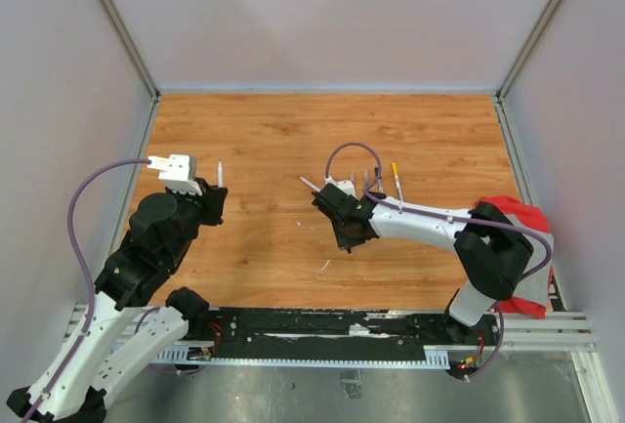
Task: Insert the pens into the pen caps
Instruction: Adjust the pen cap at the center of the board, then insert the pen cap onto the pen.
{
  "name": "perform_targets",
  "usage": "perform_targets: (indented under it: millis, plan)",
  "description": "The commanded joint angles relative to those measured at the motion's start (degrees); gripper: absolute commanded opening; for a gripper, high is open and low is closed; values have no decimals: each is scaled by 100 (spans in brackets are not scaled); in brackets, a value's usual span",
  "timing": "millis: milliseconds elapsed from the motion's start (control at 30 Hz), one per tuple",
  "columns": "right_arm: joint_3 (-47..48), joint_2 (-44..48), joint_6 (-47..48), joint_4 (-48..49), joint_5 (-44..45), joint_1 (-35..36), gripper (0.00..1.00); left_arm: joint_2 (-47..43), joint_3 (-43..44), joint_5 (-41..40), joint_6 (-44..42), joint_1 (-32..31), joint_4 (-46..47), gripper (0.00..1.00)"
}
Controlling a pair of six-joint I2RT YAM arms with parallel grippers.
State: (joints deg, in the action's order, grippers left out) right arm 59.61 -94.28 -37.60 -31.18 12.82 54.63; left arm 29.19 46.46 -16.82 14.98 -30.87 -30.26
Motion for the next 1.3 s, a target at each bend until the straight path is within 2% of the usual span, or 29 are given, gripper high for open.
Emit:
perform_targets:
  millis: [0, 433, 933, 1267]
  plan:
    - [-64, -104, 51, -98, -148, -82, 7, 33, -38, 67, -110, 30, 95, 0]
    - [-289, -95, 43, 135, -417, -150, 25, 51, -42, 95, -110, 28, 108, 1]
    - [-517, 582, 203, 370, -446, -181, 36, 52, -41, 100, -110, 29, 106, 0]
    - [-954, 1224, -271, 727, -191, -259, 38, 60, -49, 99, -109, 31, 105, 1]
